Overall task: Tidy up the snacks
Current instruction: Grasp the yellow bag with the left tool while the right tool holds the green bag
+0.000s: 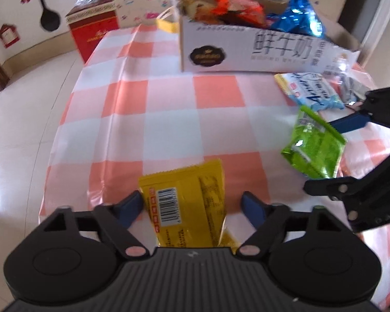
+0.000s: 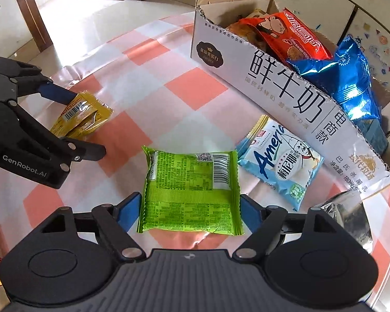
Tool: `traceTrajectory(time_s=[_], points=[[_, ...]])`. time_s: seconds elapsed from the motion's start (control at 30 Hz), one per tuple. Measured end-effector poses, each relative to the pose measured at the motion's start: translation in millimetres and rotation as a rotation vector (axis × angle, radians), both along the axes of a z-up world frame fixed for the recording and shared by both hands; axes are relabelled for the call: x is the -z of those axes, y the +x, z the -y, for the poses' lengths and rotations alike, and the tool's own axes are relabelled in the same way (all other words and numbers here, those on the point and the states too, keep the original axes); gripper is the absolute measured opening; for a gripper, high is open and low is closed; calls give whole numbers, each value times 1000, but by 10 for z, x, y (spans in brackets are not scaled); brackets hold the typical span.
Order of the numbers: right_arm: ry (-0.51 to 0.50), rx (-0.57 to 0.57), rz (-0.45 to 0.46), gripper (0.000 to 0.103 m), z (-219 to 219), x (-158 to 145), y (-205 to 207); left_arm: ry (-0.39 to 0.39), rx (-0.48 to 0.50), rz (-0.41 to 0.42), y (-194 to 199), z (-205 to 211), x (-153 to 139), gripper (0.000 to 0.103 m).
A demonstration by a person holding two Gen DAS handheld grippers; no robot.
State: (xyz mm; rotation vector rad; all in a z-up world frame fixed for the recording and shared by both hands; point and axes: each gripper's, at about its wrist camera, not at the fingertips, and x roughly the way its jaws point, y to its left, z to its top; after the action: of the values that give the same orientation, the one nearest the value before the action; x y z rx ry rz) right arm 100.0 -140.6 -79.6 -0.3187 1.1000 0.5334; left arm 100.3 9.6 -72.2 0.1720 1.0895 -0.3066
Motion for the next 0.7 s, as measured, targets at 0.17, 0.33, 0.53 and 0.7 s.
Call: traceTrajectory(time_s=[0.17,0.33,0.53,0.7], points=[[9,24,19,70,35,-77,14,-16,-4,10,10,12,-45,59],[32,39,52,69,59,-197,20,-25,-27,39,29,-7,-121,59],[53,61,73,69,36,-305,-3,-53,-46,72,82,-5,-247,59],[70,105,103,69,24,-487,-78,-83,-63,91,102,32,-362,59]])
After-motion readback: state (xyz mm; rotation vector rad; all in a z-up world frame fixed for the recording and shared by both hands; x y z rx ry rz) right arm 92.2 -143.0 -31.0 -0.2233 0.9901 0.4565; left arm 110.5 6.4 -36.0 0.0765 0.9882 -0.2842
